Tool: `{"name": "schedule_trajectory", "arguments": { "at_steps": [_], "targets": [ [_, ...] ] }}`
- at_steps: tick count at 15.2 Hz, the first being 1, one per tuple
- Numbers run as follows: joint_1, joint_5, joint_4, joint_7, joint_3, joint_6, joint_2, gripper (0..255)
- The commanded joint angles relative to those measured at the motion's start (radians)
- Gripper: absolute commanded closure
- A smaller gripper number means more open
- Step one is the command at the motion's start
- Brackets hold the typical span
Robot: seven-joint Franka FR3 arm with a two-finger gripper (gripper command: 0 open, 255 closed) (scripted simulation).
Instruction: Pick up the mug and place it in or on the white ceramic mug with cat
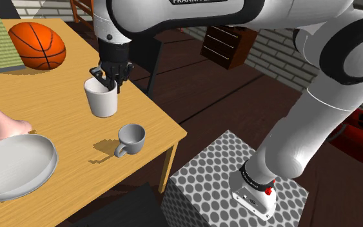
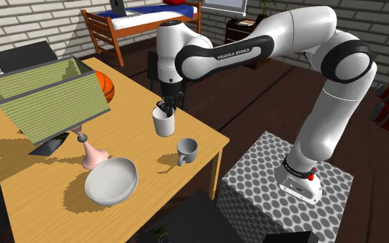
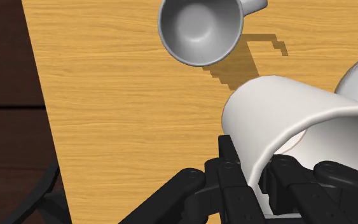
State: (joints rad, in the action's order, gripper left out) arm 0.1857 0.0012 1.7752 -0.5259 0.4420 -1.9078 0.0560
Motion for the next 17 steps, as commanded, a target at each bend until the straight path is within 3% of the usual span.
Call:
{"name": "schedule_trajectory", "arguments": {
  "at_steps": [1, 5, 17],
  "targets": [
    [-0.009, 0.042, 0.083, 0.021, -0.002, -0.001, -0.091, 255],
    [-0.007, 0.116, 0.235, 0.063, -0.020, 0.004, -0.260, 255],
    [-0.002, 0.113, 0.372, 0.062, -0.010, -0.157, -0.233, 255]
  ]
}}
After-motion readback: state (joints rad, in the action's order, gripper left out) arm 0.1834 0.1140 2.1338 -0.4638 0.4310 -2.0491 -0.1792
